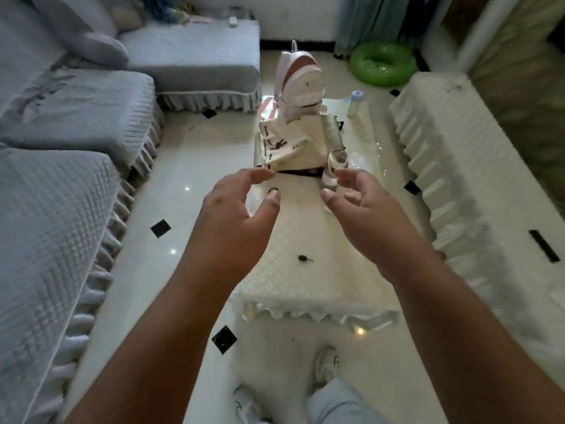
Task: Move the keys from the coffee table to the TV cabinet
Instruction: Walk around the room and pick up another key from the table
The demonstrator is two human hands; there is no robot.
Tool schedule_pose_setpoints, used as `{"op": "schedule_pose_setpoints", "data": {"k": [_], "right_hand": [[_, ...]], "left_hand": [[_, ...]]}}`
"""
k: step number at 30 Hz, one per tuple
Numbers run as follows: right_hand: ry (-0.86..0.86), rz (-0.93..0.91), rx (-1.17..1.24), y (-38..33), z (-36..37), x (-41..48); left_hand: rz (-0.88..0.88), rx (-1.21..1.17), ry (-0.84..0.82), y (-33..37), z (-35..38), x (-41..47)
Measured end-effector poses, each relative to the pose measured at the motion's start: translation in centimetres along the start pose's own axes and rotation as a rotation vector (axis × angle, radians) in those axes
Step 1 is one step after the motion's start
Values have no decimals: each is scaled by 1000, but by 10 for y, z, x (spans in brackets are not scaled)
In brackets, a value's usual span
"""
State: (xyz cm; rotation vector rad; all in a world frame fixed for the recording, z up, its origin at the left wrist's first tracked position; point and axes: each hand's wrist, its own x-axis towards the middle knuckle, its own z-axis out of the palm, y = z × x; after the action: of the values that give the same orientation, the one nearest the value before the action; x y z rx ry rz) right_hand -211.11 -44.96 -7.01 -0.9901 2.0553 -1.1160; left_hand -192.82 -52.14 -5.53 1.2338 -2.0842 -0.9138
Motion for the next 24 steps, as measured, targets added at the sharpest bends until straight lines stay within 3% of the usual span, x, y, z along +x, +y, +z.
{"op": "schedule_pose_setpoints", "data": {"k": [6,16,24], "right_hand": [[45,151,1,45,-7,22],[-117,242,-88,133,15,85],[-143,367,-138,222,55,128]], "left_hand": [[-60,19,-87,-23,40,27],[-178,63,-139,-68,133,75],[-296,7,-277,-136,212,114]]}}
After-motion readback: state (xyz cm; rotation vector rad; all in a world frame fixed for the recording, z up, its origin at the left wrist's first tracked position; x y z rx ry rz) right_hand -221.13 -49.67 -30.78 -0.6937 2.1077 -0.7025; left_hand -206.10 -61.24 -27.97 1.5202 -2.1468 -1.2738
